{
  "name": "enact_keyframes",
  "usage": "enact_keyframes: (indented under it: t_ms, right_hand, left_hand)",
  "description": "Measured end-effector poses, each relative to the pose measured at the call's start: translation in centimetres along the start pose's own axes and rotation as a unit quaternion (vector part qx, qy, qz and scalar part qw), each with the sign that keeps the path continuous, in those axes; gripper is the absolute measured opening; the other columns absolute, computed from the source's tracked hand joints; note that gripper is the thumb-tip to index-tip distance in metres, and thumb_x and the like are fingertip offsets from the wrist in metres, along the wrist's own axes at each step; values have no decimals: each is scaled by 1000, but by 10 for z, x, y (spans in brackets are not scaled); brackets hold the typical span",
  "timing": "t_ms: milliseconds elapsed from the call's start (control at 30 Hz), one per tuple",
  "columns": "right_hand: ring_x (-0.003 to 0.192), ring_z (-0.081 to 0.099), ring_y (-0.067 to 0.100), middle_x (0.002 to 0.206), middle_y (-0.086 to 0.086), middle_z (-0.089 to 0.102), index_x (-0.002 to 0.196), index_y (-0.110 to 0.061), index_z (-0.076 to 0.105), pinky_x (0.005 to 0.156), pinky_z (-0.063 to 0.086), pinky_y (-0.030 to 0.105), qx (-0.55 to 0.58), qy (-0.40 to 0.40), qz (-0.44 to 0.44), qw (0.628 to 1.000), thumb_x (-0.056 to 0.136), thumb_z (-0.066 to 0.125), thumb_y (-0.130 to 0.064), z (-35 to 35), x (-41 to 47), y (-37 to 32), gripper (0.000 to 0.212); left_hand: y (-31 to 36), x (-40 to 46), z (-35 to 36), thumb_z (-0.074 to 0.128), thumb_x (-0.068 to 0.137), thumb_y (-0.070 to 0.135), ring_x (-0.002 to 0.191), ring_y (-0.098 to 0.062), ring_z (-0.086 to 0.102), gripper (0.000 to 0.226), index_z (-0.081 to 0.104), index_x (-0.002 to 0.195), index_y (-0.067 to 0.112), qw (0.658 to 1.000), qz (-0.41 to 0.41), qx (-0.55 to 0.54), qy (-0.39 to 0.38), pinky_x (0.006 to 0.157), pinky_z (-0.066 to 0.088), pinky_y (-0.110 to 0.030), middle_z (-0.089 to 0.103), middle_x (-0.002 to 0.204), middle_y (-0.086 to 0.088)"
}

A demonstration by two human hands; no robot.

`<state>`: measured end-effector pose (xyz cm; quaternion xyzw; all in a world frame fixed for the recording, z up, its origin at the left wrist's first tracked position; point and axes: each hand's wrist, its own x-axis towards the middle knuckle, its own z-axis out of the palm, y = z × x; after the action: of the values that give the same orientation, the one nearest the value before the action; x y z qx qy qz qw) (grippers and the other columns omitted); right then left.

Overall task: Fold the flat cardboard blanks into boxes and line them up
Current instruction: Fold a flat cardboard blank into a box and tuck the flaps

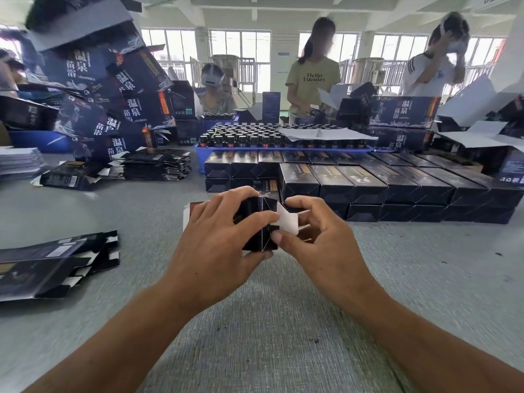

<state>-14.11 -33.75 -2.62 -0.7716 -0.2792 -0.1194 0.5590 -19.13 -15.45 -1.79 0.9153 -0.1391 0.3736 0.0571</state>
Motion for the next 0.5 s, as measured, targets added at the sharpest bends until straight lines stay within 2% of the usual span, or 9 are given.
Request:
enact_keyframes:
  t_ms: [100,233,367,500]
  right_hand:
    - [79,70,4,96,-17,72,105,-42,53,65,52,18,30,14,14,999,82,82,-30,1,1,-1,39]
    - [87,71,4,101,-17,71,109,-39,64,73,59,25,33,-15,11,999,83,81,-23,-3,1,-4,35]
    - [93,69,0,106,-22,71,120,-38,68,71,56,16,40,-39,6,998,90,71,-11,-3,0,-5,41]
    - [86,71,7,99,-18,72,113,-38,69,71,57,19,59,-30,18,998,94,68,-21,-3,1,-3,25]
  left_hand:
    - [0,-1,0,87,69,42,120,-30,54,64,63,127,30,1000,1,1,4,93,47,-49,51,138,-4]
    - [1,-1,2,86,70,44,121,-27,52,77,50,137,32,1000,3,4,11,96,46,-47,49,138,-2]
    - [0,0,1,84,70,45,123,-24,50,87,44,145,30,1000,-4,3,12,97,44,-44,48,138,3]
    - [1,-1,2,83,70,48,125,-23,49,95,36,150,29,1000,3,12,1,99,42,-42,47,139,4]
